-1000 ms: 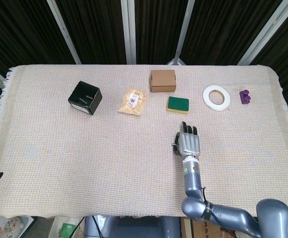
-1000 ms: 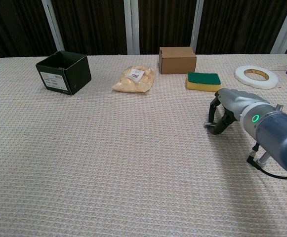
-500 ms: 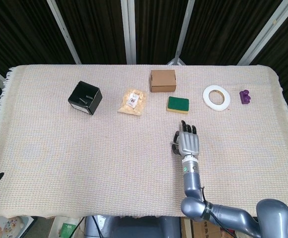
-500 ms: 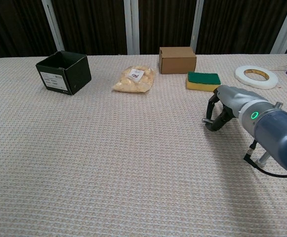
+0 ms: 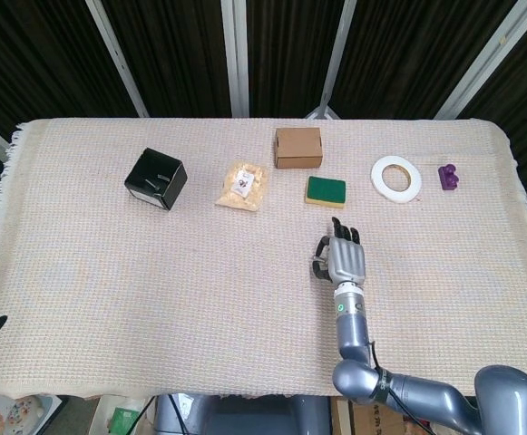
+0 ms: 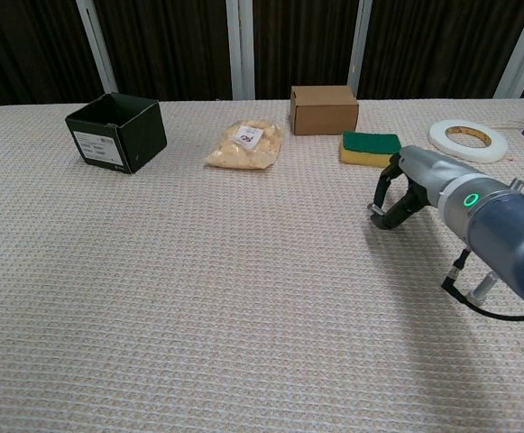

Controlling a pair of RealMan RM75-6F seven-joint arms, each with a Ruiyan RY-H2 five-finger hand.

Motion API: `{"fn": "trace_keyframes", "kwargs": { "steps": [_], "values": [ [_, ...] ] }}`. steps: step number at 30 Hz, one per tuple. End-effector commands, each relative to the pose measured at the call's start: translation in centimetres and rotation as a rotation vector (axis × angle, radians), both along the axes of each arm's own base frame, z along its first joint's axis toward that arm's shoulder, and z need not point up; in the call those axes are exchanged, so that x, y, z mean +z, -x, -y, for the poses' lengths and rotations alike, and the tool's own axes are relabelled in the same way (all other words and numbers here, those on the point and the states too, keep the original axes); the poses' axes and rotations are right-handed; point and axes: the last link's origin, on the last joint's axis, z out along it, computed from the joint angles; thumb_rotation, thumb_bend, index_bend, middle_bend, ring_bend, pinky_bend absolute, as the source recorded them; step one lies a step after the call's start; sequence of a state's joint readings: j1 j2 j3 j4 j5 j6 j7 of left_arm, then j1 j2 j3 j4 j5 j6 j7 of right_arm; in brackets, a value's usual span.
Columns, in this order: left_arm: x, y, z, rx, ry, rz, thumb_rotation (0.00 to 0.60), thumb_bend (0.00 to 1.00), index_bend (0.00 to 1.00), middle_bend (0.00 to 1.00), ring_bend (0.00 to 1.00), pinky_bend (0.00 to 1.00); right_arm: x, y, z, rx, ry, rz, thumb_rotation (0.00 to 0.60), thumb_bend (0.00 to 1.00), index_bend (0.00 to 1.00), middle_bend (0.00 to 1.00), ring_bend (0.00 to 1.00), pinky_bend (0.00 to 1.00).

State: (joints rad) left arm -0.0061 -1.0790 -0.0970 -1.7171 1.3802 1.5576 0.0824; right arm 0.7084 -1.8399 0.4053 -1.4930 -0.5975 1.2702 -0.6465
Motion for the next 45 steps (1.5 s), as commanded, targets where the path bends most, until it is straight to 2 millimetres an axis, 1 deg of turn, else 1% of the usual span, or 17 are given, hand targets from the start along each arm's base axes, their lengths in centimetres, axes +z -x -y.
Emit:
{"fn": "trace_keyframes", "kwargs": {
  "steps": [1, 13, 26, 29, 39, 45],
  "values": [
    [0.00, 0.00, 0.00, 0.000, 0.000, 0.000, 0.600, 0.12, 0.09, 0.04, 0.00, 0.15, 0.17, 0.03, 0.14, -0.008, 0.011, 0.053, 0.600, 0.41, 0.59, 0.05, 0.10, 0.04],
    [-0.07, -0.04, 0.01, -0.002, 0.002, -0.002, 0.600, 0.12, 0.09, 0.04, 0.00, 0.15, 0.52, 0.26, 0.35, -0.012, 0.025, 0.071, 0.600, 0.41, 0.59, 0.05, 0.10, 0.04],
    [-0.09, -0.06, 0.03, -0.002, 0.003, -0.003, 0.600, 0.12, 0.09, 0.04, 0.00, 0.15, 0.45, 0.52, 0.34, -0.019, 0.006, 0.053, 0.600, 0.41, 0.59, 0.05, 0.10, 0.04],
    [-0.08, -0.06, 0.02, -0.003, 0.003, -0.003, 0.600, 0.12, 0.09, 0.04, 0.00, 0.15, 0.48, 0.49, 0.41, -0.020, 0.009, 0.052, 0.600, 0.41, 0.57, 0.05, 0.10, 0.04],
    [-0.08, -0.08, 0.03, -0.010, 0.000, -0.003, 0.600, 0.12, 0.09, 0.04, 0.00, 0.15, 0.67, 0.66, 0.40, -0.023, 0.002, 0.021, 0.600, 0.41, 0.48, 0.05, 0.10, 0.04],
    [-0.08, -0.06, 0.01, -0.004, -0.003, -0.004, 0.600, 0.12, 0.09, 0.04, 0.00, 0.15, 0.78, 0.75, 0.42, -0.024, -0.003, 0.012, 0.600, 0.41, 0.47, 0.05, 0.10, 0.04]
  ]
}}
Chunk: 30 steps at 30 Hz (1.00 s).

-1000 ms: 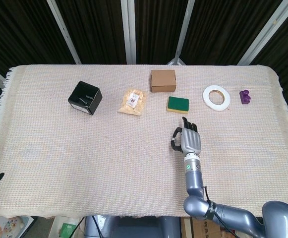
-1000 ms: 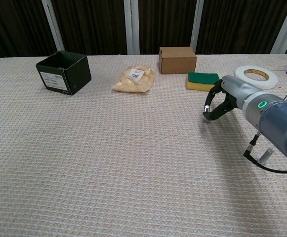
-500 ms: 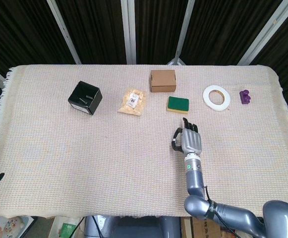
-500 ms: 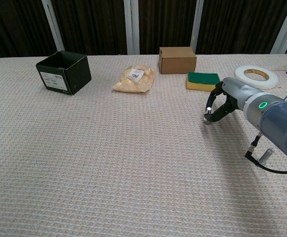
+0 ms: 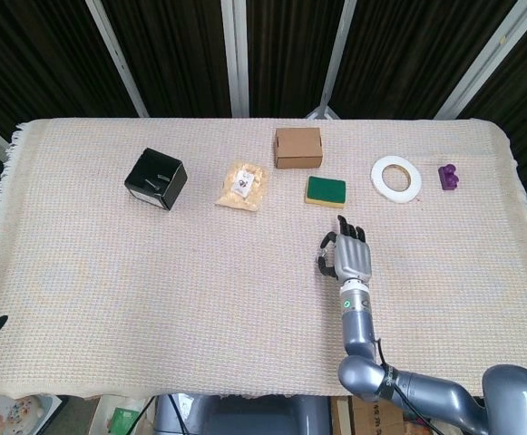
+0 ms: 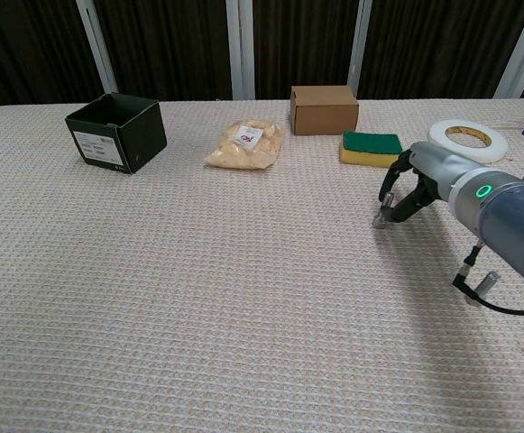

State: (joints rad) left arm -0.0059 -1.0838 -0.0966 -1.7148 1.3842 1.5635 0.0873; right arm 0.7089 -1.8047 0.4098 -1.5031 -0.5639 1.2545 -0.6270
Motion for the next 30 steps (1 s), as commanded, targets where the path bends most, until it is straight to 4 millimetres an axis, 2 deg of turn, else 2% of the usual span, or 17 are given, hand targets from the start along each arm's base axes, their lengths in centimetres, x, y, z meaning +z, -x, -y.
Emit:
{"fn": "trace_keyframes", "kwargs": {
  "steps": [1, 12, 21, 26, 30],
  "values": [
    [0.0, 0.0, 0.0, 0.001, 0.000, -0.001, 0.600, 0.12, 0.09, 0.04, 0.00, 0.15, 0.0, 0.0, -0.1, 0.002, -0.006, -0.003, 0.600, 0.41, 0.47, 0.05, 0.10, 0.04],
    [0.0, 0.0, 0.0, 0.000, 0.000, -0.001, 0.600, 0.12, 0.09, 0.04, 0.00, 0.15, 0.3, -0.7, -0.8, 0.038, -0.031, -0.014, 0.600, 0.41, 0.39, 0.05, 0.07, 0.04],
    [0.0, 0.0, -0.1, -0.002, 0.000, -0.001, 0.600, 0.12, 0.09, 0.04, 0.00, 0.15, 1.4, -1.4, -1.7, 0.052, -0.038, -0.015, 0.600, 0.34, 0.31, 0.05, 0.06, 0.04],
    [-0.1, -0.1, -0.1, -0.003, 0.003, 0.000, 0.600, 0.12, 0.09, 0.04, 0.00, 0.15, 3.2, -2.2, -2.5, 0.079, -0.020, 0.022, 0.600, 0.34, 0.29, 0.04, 0.06, 0.04],
    [-0.1, -0.1, 0.0, -0.004, 0.003, 0.002, 0.600, 0.12, 0.09, 0.04, 0.00, 0.15, 5.8, -2.7, -3.7, 0.103, -0.023, 0.056, 0.600, 0.33, 0.29, 0.04, 0.06, 0.04]
  ]
}}
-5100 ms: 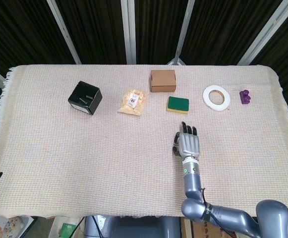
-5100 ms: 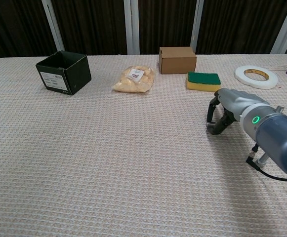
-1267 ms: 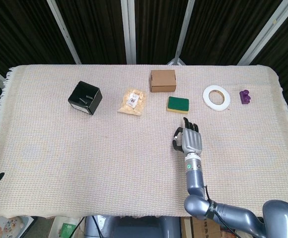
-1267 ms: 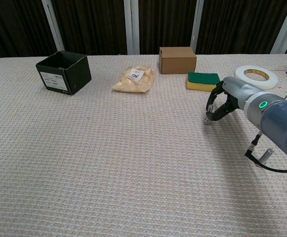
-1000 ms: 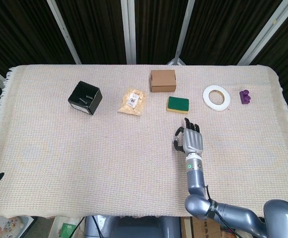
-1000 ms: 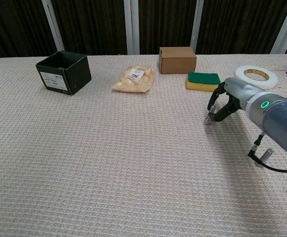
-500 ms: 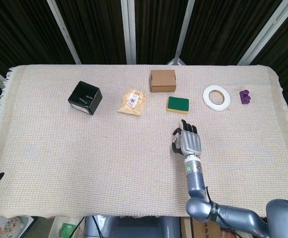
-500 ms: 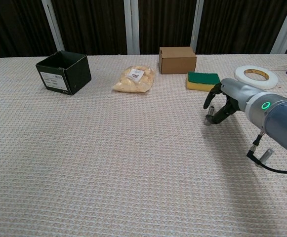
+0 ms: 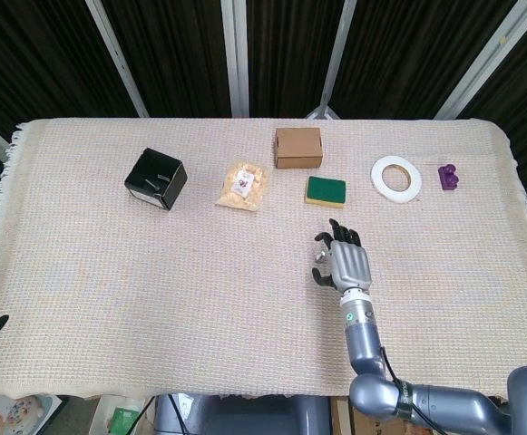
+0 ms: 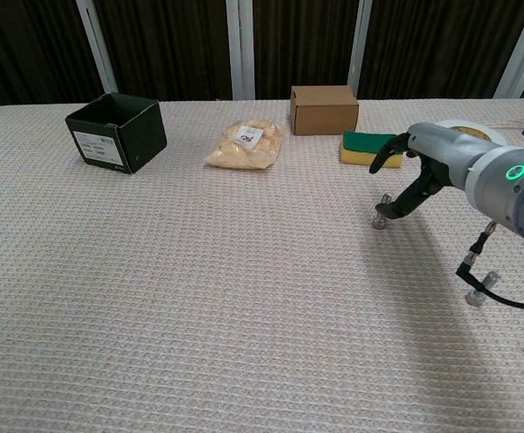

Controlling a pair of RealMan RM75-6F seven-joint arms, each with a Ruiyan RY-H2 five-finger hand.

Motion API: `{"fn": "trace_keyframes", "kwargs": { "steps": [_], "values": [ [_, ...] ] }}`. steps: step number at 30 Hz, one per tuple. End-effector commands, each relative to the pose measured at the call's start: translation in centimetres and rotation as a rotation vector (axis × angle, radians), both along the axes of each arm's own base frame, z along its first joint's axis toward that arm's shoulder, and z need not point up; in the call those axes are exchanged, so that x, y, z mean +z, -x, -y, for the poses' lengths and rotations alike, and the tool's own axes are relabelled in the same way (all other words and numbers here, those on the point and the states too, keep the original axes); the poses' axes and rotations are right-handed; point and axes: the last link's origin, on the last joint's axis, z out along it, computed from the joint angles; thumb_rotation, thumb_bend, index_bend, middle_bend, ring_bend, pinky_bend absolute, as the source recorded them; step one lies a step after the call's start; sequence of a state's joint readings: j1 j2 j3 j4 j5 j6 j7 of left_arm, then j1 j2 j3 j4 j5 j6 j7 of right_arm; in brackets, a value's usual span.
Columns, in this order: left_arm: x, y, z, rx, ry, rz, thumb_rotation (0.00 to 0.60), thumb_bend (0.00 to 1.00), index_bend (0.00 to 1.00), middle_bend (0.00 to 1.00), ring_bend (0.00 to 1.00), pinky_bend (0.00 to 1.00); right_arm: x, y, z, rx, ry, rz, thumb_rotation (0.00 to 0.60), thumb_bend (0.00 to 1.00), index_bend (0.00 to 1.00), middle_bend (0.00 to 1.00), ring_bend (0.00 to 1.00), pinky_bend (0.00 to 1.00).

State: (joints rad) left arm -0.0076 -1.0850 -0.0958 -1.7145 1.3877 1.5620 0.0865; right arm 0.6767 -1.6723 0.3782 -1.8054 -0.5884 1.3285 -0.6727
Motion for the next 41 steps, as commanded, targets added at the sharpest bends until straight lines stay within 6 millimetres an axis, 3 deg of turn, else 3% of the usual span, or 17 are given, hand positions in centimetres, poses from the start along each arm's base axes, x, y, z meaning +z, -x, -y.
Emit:
{"fn": "trace_keyframes", "kwargs": {
  "steps": [1, 7, 13, 16, 23, 27, 32, 41],
  "values": [
    [0.0, 0.0, 0.0, 0.001, 0.000, 0.001, 0.600, 0.12, 0.09, 0.04, 0.00, 0.15, 3.3, -0.1, -1.0, 0.021, 0.025, 0.021, 0.600, 0.33, 0.29, 0.04, 0.06, 0.04],
    [0.1, 0.1, 0.2, 0.007, -0.003, 0.006, 0.600, 0.12, 0.09, 0.04, 0.00, 0.15, 9.1, 1.4, -2.2, 0.018, 0.130, 0.057, 0.600, 0.33, 0.29, 0.04, 0.06, 0.04],
    [0.3, 0.0, 0.3, 0.002, -0.010, 0.013, 0.600, 0.12, 0.09, 0.04, 0.00, 0.15, 14.4, 5.9, -5.0, -0.001, 0.195, 0.043, 0.600, 0.33, 0.28, 0.04, 0.05, 0.04],
    [0.3, 0.0, 0.3, -0.002, -0.013, 0.014, 0.600, 0.12, 0.09, 0.04, 0.00, 0.15, 15.7, 8.7, -7.3, 0.039, 0.233, -0.032, 0.600, 0.33, 0.28, 0.04, 0.05, 0.04],
    [0.3, -0.1, 0.6, -0.006, -0.015, 0.012, 0.600, 0.12, 0.08, 0.04, 0.00, 0.15, 16.4, 12.9, -12.8, 0.123, 0.258, -0.114, 0.600, 0.32, 0.26, 0.04, 0.04, 0.03],
    [0.5, 0.0, 0.8, -0.006, -0.025, 0.018, 0.600, 0.12, 0.05, 0.04, 0.00, 0.15, 16.5, 14.9, -14.8, 0.179, 0.221, -0.172, 0.600, 0.24, 0.20, 0.04, 0.02, 0.01],
    [0.6, 0.0, 0.9, -0.013, -0.029, 0.023, 0.600, 0.12, 0.01, 0.04, 0.00, 0.15, 16.0, 16.5, -15.4, 0.203, 0.175, -0.243, 0.600, 0.23, 0.13, 0.03, 0.01, 0.01],
    [0.5, 0.0, 0.8, -0.024, -0.018, 0.017, 0.600, 0.12, 0.00, 0.05, 0.00, 0.15, 16.7, 16.9, -15.4, 0.215, 0.204, -0.311, 0.600, 0.23, 0.11, 0.03, 0.01, 0.01]
  ]
}}
